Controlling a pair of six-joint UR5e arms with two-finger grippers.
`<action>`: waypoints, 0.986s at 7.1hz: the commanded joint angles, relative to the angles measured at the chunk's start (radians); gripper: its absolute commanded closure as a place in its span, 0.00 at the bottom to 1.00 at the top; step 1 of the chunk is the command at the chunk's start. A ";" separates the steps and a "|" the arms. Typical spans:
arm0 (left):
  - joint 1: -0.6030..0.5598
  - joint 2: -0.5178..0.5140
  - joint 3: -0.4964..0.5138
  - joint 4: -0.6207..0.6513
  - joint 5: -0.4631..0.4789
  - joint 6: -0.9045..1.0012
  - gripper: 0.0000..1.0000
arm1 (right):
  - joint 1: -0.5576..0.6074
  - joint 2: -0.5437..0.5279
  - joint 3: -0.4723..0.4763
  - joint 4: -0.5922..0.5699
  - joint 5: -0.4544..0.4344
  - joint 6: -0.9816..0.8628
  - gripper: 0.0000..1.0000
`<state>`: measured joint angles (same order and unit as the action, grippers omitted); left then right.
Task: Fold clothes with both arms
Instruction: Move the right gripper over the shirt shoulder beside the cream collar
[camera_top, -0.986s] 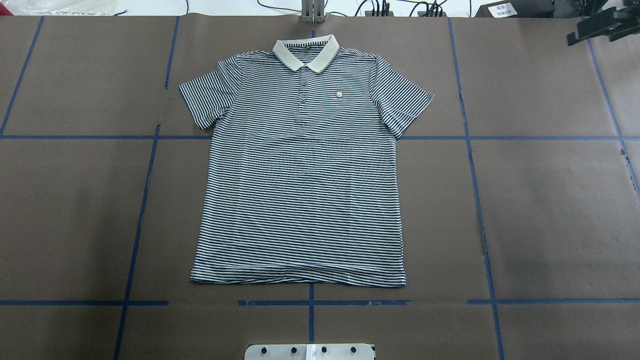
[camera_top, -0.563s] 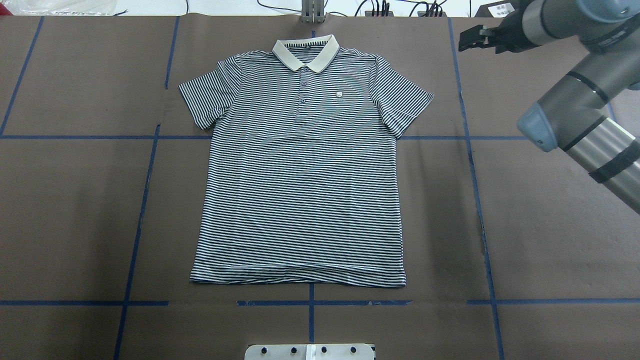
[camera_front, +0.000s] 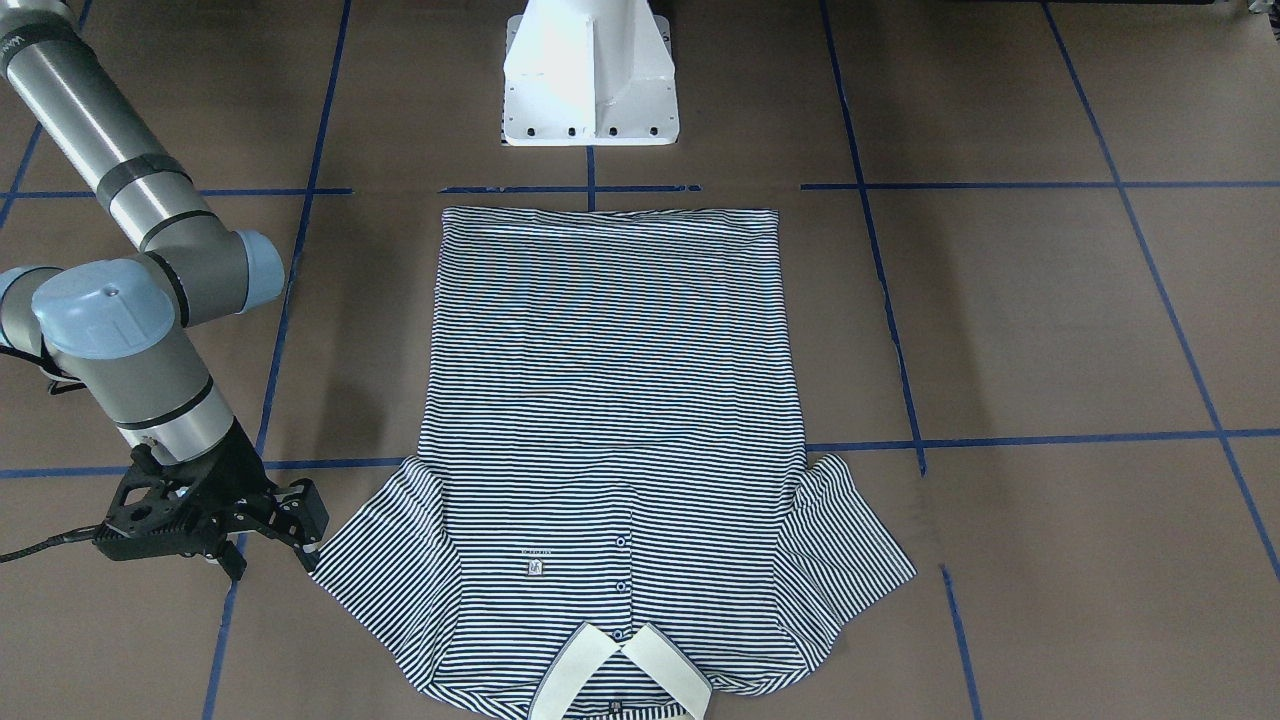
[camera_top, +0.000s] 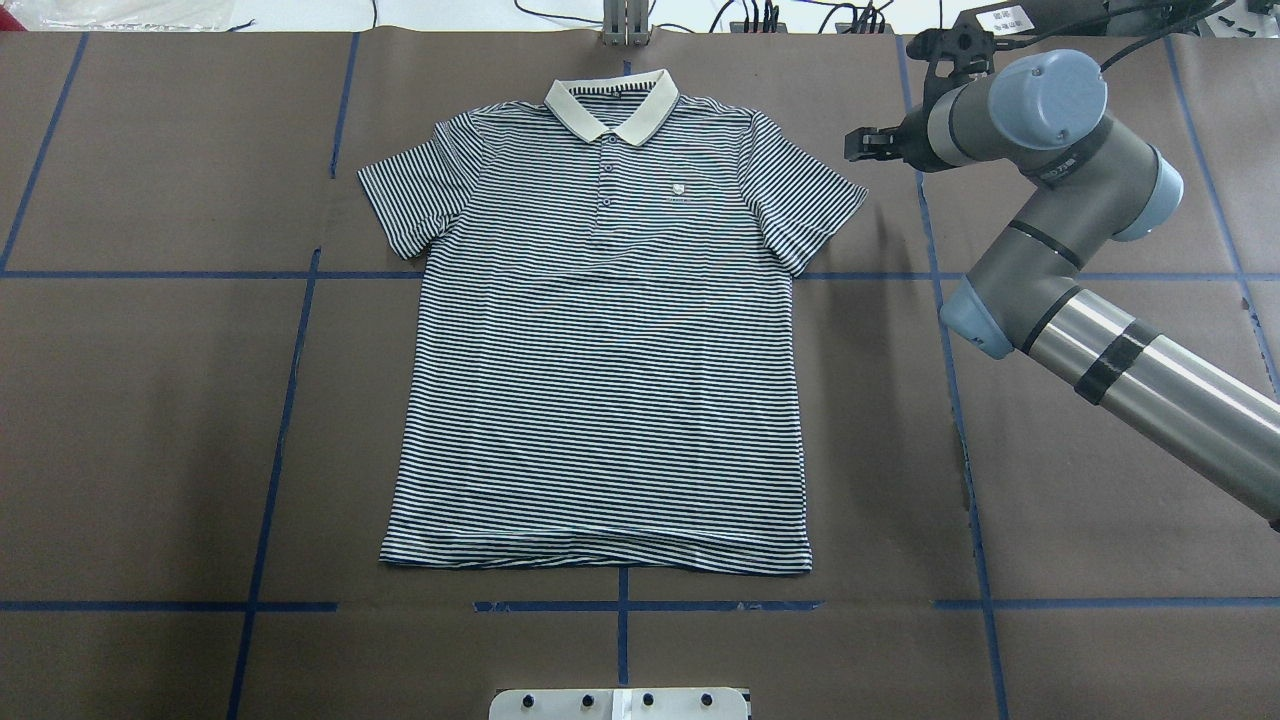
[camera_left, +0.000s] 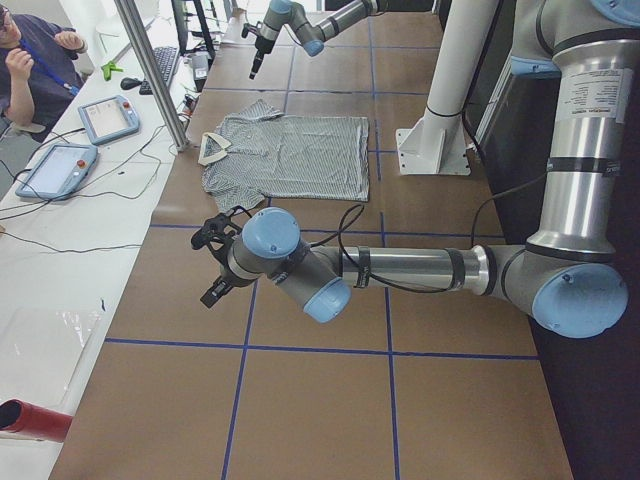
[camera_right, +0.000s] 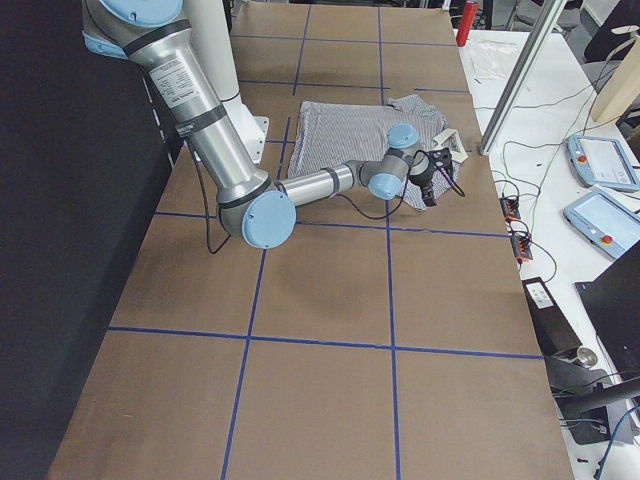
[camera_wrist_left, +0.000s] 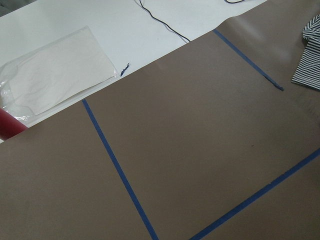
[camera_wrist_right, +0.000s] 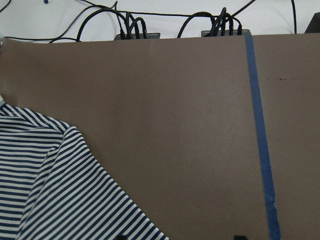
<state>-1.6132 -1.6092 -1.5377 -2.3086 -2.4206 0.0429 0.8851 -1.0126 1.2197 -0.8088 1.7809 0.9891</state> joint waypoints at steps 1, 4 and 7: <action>-0.001 0.000 0.001 0.000 0.000 0.000 0.00 | -0.043 0.025 -0.057 0.005 -0.050 0.000 0.35; -0.001 0.000 0.002 0.000 0.000 0.000 0.00 | -0.060 0.026 -0.077 0.003 -0.080 0.000 0.39; 0.001 0.000 0.002 0.000 0.000 0.000 0.00 | -0.063 0.026 -0.085 0.003 -0.080 0.000 0.44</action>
<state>-1.6129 -1.6091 -1.5356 -2.3086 -2.4206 0.0430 0.8238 -0.9864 1.1400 -0.8054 1.7016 0.9894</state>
